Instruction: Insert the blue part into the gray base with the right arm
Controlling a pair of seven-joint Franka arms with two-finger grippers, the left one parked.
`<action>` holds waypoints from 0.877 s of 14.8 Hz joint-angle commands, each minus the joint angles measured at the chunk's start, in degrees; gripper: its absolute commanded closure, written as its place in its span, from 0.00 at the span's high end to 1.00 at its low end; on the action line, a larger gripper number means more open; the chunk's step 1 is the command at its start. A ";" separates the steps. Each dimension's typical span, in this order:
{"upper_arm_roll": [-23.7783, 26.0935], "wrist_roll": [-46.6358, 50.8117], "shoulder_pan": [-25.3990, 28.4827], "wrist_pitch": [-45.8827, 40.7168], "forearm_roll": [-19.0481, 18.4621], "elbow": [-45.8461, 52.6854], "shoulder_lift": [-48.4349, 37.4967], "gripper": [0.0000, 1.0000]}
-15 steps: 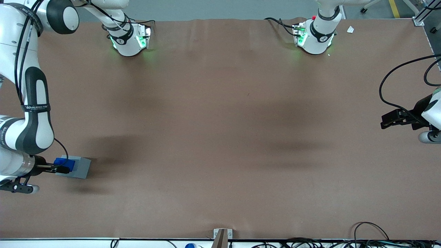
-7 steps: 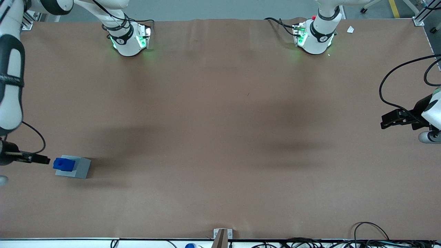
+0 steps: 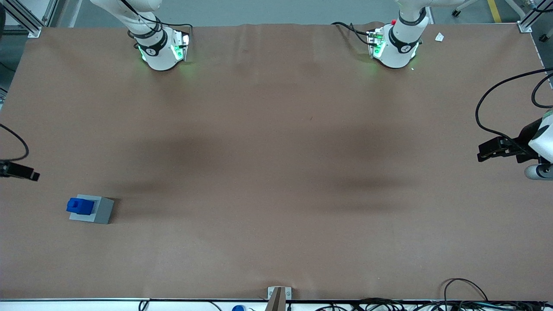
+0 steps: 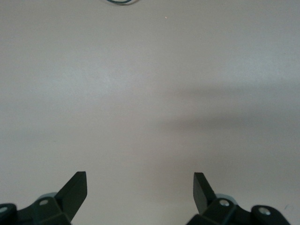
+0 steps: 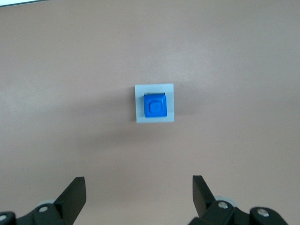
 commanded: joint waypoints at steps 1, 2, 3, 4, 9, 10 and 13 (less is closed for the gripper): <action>0.34 -0.16 1.01 -3.52 0.18 -2.44 -6.42 1.00; 0.34 0.01 1.71 -4.84 -0.08 -2.44 -7.30 1.00; 0.34 0.02 2.24 -5.55 -0.52 -2.53 -7.66 1.00; 0.26 0.02 2.59 -5.56 -0.53 -3.14 -8.01 1.00; 0.34 0.02 4.09 -5.29 -0.79 -9.81 -13.97 1.00; 0.34 0.10 5.05 -4.95 -1.31 -12.18 -15.99 1.00; 0.34 0.19 6.46 -3.54 -3.07 -19.21 -21.97 1.00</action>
